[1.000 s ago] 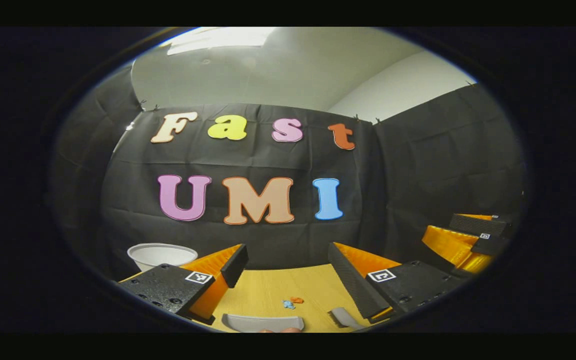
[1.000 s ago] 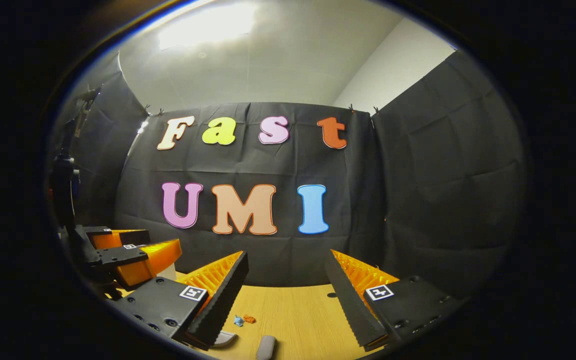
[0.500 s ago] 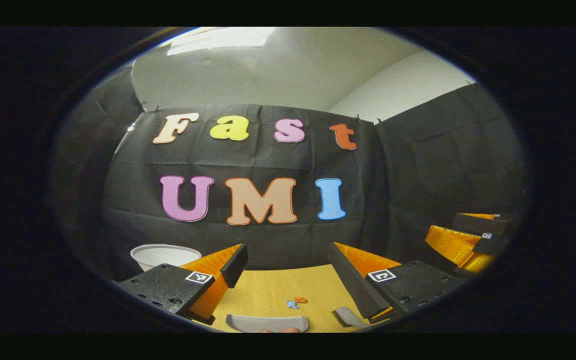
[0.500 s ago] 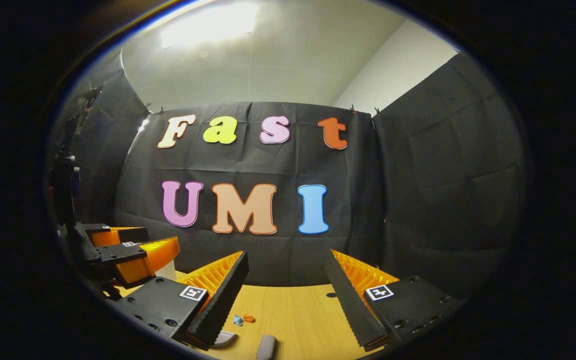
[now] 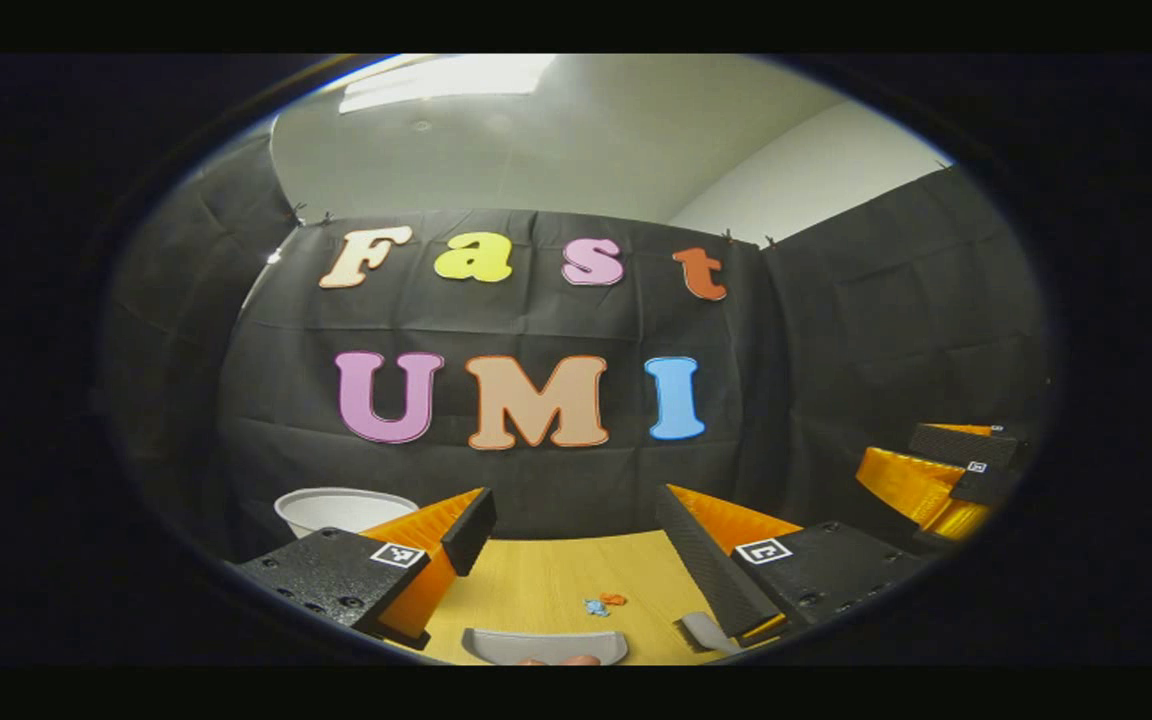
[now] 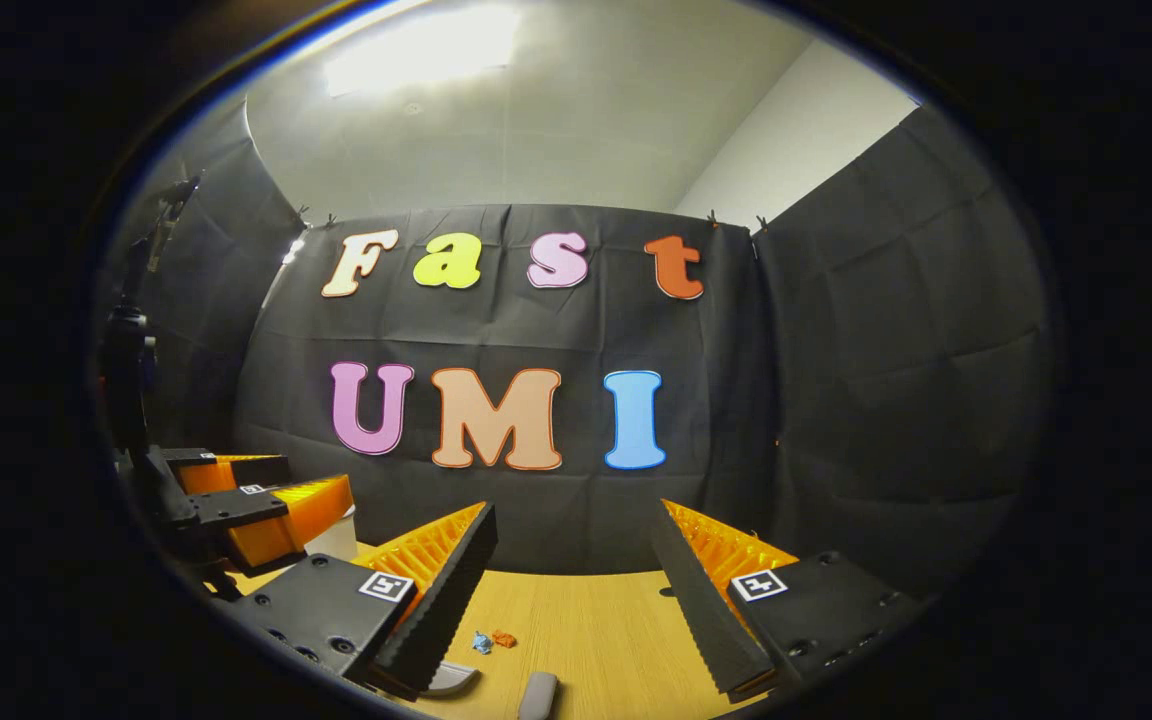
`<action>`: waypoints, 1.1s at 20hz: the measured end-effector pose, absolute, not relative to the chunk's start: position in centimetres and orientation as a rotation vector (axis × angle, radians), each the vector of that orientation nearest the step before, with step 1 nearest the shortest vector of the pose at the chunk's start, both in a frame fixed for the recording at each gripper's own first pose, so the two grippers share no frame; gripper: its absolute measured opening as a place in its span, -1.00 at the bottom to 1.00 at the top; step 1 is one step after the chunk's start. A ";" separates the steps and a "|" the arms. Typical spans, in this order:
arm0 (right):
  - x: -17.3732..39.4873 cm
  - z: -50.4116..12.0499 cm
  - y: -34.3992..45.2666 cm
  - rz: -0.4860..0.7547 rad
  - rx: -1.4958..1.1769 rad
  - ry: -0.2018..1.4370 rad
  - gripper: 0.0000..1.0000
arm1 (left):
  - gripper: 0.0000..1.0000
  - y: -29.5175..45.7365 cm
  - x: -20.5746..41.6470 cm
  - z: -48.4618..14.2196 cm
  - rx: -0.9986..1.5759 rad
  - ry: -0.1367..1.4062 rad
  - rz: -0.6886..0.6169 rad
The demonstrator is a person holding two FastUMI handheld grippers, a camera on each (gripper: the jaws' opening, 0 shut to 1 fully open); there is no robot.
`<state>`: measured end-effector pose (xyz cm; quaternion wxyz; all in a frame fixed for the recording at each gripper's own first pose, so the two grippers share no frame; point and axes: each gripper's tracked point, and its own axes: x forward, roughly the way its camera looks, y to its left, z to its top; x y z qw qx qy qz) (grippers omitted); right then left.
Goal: Pick up the small broom and dustpan from the desktop, sweep the trash into the dustpan with the broom, and then empty the trash into the garbage bin.
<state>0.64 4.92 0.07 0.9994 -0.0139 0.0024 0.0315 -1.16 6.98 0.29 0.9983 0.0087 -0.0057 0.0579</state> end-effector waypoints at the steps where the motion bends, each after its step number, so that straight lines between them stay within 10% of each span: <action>1: 0.7 0.0 5.0 0.065 -0.028 0.005 0.98 | 0.92 7.2 -1.3 0.2 0.018 -0.009 0.121; 22: 1.8 -3.3 6.1 0.095 -0.037 0.093 0.98 | 0.93 11.6 -3.3 -3.3 0.027 0.094 0.201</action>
